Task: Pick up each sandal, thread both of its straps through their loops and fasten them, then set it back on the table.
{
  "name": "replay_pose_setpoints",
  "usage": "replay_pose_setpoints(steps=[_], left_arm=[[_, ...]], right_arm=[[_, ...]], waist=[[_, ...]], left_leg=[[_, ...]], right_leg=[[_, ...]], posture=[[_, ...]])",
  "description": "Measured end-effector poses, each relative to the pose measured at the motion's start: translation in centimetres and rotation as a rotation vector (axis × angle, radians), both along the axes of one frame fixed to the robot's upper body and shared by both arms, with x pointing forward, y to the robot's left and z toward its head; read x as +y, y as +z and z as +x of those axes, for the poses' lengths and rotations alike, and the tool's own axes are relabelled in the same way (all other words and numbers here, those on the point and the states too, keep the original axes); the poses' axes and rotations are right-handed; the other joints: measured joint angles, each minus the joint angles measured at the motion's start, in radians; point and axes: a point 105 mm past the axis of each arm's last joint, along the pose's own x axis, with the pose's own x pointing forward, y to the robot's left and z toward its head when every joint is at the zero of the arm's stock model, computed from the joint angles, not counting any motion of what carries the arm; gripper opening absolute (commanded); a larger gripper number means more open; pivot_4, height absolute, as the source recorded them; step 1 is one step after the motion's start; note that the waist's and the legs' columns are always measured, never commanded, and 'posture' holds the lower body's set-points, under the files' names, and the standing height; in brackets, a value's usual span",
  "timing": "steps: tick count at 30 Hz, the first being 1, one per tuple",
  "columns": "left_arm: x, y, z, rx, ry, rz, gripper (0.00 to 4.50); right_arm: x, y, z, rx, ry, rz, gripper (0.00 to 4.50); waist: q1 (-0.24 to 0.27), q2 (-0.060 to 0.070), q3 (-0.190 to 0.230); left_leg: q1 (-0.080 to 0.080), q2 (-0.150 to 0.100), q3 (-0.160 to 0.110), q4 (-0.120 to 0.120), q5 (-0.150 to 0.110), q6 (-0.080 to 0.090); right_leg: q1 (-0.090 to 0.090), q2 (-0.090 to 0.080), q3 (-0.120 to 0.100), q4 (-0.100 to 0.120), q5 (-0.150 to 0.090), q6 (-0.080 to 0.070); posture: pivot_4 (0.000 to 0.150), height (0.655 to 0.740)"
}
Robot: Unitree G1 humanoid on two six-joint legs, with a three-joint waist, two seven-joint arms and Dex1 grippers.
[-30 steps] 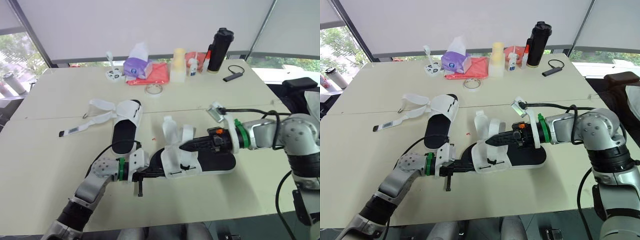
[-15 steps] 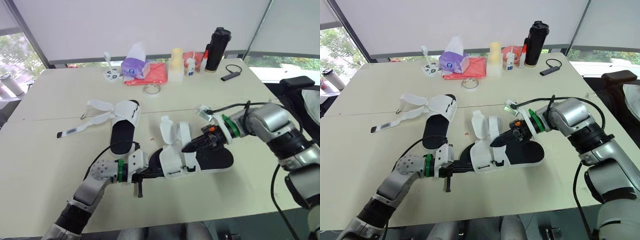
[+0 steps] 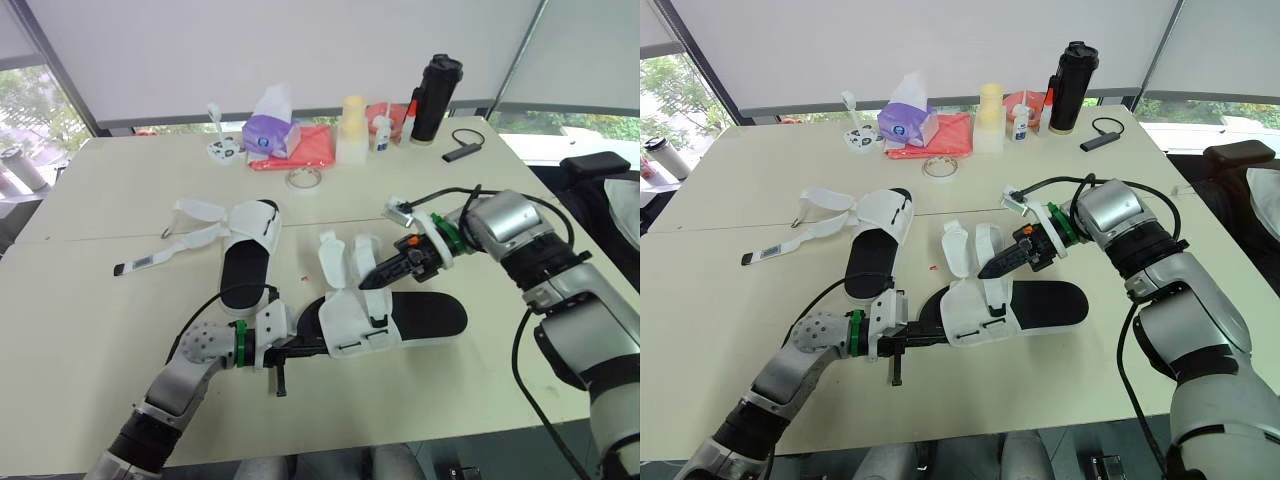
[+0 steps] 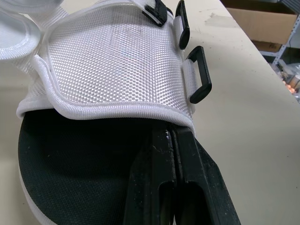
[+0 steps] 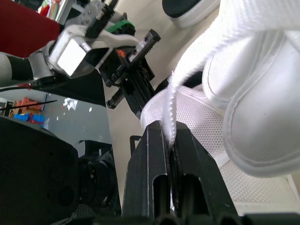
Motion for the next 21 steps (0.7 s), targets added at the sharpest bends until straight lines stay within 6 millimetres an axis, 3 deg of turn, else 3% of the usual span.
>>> replay_pose_setpoints(steps=[21], left_arm=[[-0.07,0.04,0.12,-0.012,-0.002,0.001,0.0]], right_arm=[[0.69,0.16,-0.72,0.076,0.0,-0.002,0.05]], waist=[[0.0,0.0,0.0]], left_leg=[[0.0,0.0,0.0,0.0,0.0,0.0]], right_leg=[[0.0,0.0,0.0,0.0,0.0,0.0]], posture=[[0.15,0.74]])
